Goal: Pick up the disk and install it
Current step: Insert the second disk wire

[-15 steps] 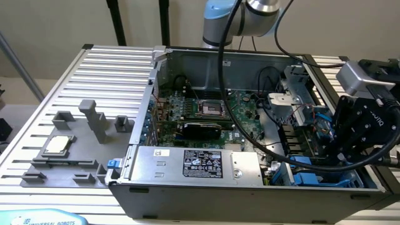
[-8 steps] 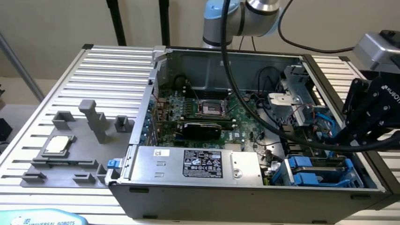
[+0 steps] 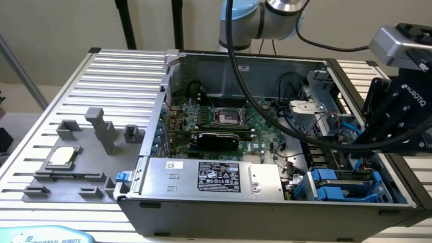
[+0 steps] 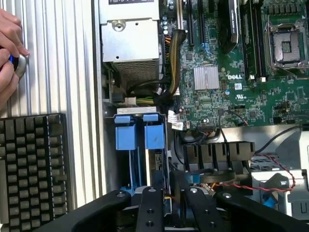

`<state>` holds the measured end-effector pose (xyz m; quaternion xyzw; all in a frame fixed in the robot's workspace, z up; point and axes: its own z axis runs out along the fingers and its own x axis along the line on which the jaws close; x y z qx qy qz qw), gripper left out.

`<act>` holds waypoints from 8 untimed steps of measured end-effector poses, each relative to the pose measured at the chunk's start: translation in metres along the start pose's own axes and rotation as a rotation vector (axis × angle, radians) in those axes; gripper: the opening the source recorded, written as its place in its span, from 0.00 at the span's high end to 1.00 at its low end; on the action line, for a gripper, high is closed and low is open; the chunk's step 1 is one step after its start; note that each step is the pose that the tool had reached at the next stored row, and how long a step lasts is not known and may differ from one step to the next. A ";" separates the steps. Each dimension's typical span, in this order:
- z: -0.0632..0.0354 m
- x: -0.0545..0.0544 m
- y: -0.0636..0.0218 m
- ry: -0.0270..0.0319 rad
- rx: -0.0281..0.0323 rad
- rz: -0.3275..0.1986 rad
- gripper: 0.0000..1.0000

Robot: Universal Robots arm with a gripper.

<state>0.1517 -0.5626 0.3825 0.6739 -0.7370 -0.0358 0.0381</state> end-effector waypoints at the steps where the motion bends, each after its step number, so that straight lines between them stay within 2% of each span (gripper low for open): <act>1: 0.0000 -0.002 0.0012 0.0000 0.0014 0.000 0.75; 4: 0.0011 -0.003 0.0025 0.0011 0.0061 0.000 0.75; 8: 0.0055 -0.004 0.0028 0.0058 0.0125 0.001 0.75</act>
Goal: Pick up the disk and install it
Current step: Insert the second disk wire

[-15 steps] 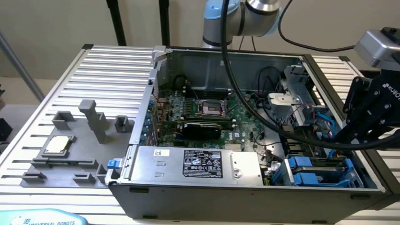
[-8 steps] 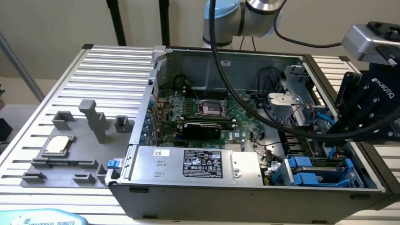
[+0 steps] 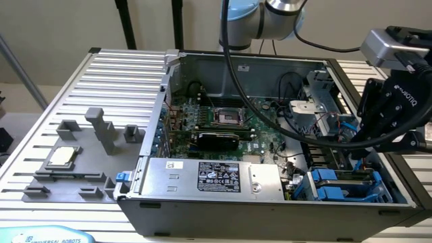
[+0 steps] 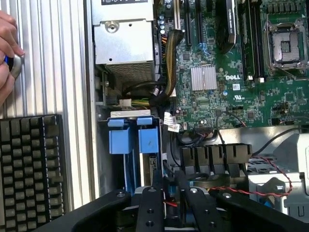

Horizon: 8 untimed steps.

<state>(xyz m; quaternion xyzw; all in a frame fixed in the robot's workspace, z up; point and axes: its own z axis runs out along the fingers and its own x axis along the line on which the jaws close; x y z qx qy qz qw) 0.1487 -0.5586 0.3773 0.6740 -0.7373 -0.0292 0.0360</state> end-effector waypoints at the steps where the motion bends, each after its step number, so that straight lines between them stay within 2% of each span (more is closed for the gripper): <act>1: 0.0011 0.000 0.0000 0.0010 0.0013 0.000 0.75; 8: 0.0069 -0.001 -0.0002 0.0061 0.0075 0.001 0.77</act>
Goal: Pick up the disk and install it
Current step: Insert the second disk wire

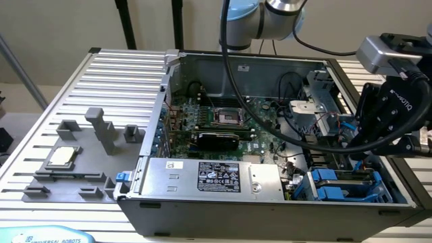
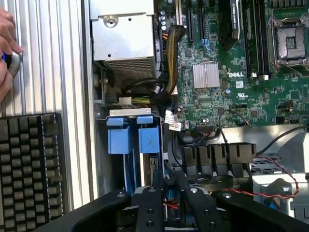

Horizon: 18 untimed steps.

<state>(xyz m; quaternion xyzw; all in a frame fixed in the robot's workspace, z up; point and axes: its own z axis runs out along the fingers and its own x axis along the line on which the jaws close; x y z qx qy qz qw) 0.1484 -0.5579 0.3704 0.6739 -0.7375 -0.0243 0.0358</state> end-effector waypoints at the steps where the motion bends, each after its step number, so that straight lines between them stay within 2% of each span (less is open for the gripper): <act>1: 0.0007 0.000 0.0000 0.0007 0.0006 0.000 0.77; 2: 0.0014 0.000 0.0000 0.0013 0.0012 0.000 0.84; 5: 0.0021 0.000 0.0012 0.0021 0.0033 0.000 0.84; 10: 0.0033 0.001 0.0137 0.0009 0.0165 0.000 0.84; 14: 0.0066 0.001 0.0143 0.0002 0.0265 0.000 0.84; 18: 0.0125 0.002 0.0138 -0.0005 0.0319 -0.001 0.84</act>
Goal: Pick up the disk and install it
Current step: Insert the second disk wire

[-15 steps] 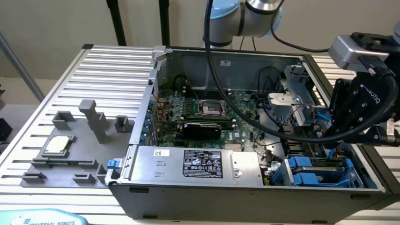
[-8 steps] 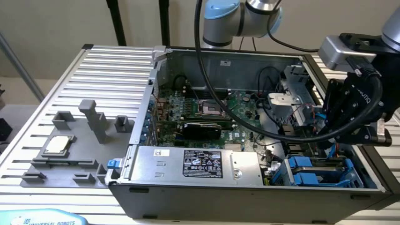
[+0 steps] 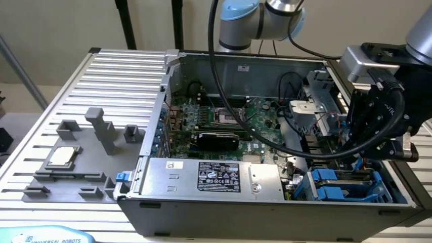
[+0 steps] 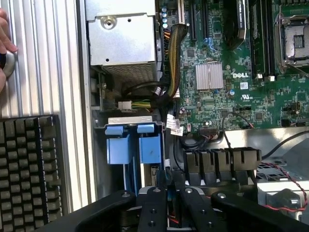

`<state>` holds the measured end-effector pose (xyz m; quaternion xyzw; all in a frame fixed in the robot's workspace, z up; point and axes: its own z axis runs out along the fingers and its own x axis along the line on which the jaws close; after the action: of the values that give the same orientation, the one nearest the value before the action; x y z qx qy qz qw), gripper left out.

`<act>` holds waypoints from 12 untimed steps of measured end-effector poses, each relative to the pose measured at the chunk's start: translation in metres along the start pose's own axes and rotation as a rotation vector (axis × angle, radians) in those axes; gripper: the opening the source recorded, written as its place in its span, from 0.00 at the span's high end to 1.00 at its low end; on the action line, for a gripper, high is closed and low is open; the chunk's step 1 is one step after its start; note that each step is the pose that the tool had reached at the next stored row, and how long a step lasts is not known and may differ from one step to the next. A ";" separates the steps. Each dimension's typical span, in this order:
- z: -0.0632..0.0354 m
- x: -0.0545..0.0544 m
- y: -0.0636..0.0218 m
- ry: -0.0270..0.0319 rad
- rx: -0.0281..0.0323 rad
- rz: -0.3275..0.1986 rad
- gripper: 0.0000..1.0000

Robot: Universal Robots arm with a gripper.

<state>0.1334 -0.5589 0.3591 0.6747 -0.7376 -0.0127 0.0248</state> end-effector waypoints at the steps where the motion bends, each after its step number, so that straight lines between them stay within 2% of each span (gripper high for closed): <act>1: 0.0015 0.000 -0.0001 -0.0001 0.0009 0.000 0.84; 12: 0.0069 0.006 -0.0013 0.0018 0.0038 -0.002 0.84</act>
<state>0.1338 -0.5653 0.3523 0.6753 -0.7370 -0.0107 0.0242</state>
